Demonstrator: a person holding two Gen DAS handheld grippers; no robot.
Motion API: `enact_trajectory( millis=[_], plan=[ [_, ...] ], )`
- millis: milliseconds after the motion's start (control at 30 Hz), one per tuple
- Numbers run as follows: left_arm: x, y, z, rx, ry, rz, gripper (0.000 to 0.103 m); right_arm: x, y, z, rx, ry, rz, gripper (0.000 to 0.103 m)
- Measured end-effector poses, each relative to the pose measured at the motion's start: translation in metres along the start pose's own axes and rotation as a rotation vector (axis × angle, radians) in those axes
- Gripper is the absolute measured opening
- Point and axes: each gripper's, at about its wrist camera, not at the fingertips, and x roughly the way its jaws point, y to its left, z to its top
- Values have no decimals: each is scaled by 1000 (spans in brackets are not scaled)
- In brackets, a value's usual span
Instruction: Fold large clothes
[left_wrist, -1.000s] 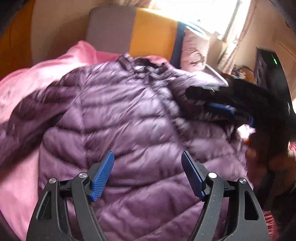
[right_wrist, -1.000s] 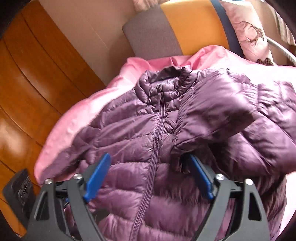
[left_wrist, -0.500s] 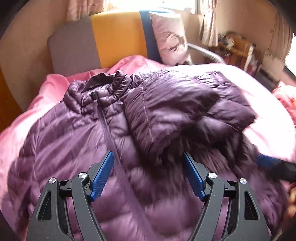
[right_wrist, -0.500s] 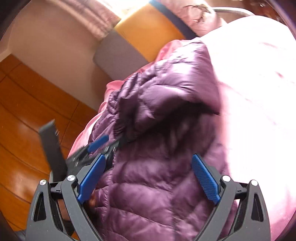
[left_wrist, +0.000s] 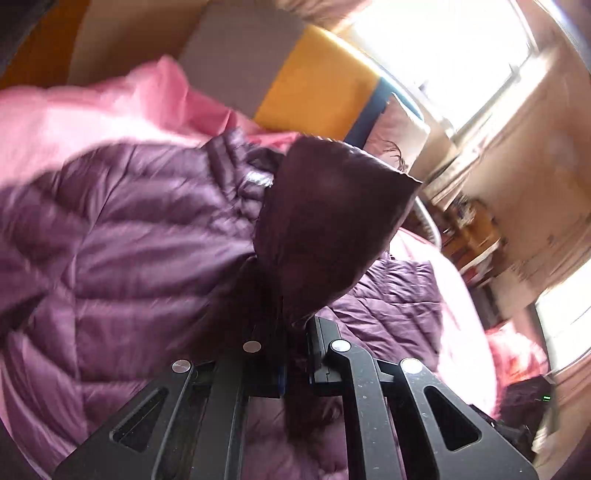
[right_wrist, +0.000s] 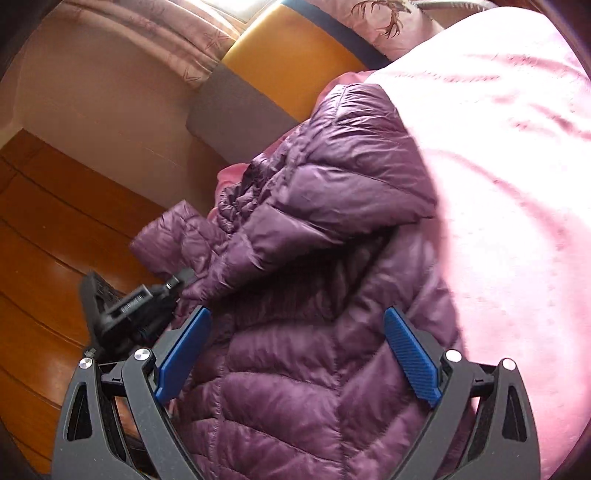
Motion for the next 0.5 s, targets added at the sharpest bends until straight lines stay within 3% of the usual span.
enact_trajectory(
  millis=[167, 267, 300, 333, 367, 433, 500],
  plan=[
    [-2, 34, -7, -104, 24, -19, 7, 19, 3, 21, 11, -2, -7, 96],
    [-4, 47, -13, -168, 39, -76, 8, 22, 1, 35, 28, -21, -34, 96],
    [-6, 53, -17, -201, 47, -76, 12, 22, 2, 37, 27, -22, -36, 96],
    [-7, 58, -18, -223, 48, -75, 30, 19, 4, 38, 18, -20, -35, 96],
    [-12, 66, -19, -257, 30, -83, 54, 17, 6, 38, -1, -17, -41, 95],
    [-20, 79, -20, -316, -7, -139, 64, 8, 15, 36, -61, -21, -74, 92],
    [-25, 87, -17, -352, -20, -164, 64, 1, 24, 38, -134, -50, -144, 89]
  ],
)
